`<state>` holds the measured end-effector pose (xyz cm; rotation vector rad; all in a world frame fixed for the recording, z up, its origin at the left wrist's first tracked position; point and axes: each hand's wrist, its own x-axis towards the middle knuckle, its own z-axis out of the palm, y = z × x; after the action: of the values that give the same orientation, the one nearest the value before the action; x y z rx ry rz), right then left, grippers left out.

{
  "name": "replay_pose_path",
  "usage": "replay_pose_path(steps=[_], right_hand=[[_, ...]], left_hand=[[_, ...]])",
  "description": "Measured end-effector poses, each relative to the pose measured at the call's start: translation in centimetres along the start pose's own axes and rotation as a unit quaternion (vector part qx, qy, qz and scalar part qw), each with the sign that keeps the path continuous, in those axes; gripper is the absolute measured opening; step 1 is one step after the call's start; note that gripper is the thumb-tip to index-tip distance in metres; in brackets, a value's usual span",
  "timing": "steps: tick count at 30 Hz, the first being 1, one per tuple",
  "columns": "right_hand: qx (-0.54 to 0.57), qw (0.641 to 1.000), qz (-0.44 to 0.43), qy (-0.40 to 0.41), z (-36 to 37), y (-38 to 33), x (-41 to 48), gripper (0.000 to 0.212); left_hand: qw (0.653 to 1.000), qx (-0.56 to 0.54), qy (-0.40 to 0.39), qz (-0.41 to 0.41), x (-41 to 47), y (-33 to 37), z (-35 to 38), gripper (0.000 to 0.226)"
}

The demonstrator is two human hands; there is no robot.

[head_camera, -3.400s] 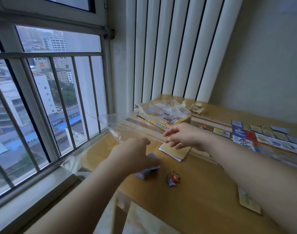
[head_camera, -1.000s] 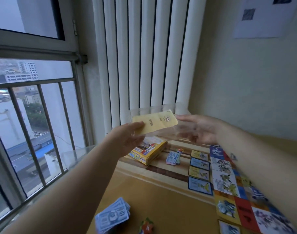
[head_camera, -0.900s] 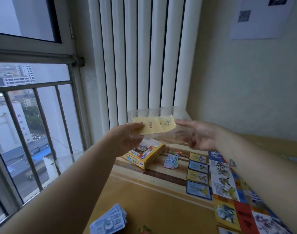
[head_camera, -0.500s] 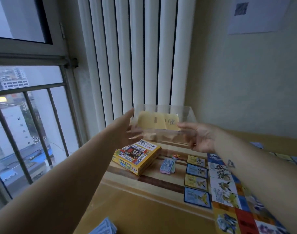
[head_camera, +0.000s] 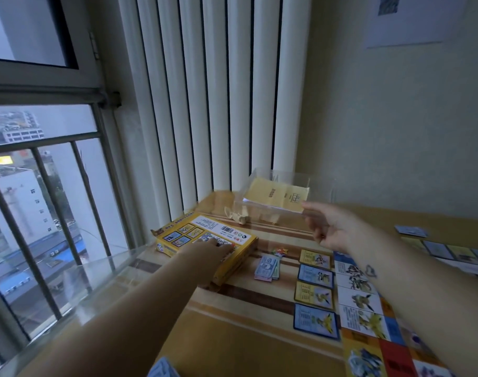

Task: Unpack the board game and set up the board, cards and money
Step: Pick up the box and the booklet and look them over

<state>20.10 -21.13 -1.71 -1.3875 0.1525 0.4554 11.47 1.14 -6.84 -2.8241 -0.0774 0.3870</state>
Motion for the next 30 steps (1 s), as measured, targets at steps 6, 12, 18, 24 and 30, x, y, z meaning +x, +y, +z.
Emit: replay_pose_path(steps=[6,12,18,24,30], right_hand=[[-0.006,1.0,0.0,0.0,0.1,0.4,0.0,0.015],[-0.008,1.0,-0.006,0.011,-0.1,0.3,-0.4,0.018],[-0.01,1.0,-0.013,0.01,-0.2,-0.1,-0.7,0.025],[-0.006,1.0,-0.022,0.006,-0.4,-0.6,-1.4,0.029],[0.003,0.999,-0.036,0.004,-0.6,-1.5,-2.5,0.023]], left_hand=[[0.996,0.075,0.05,0.008,0.3,0.2,0.8,0.092],[0.991,0.069,0.109,0.046,0.3,-0.4,1.5,0.084],[0.976,0.066,0.196,0.062,0.2,-1.2,2.0,0.067],[0.946,0.073,0.304,0.089,0.4,-1.6,2.4,0.051],[0.898,0.039,0.429,0.086,-0.4,-2.7,1.1,0.043]])
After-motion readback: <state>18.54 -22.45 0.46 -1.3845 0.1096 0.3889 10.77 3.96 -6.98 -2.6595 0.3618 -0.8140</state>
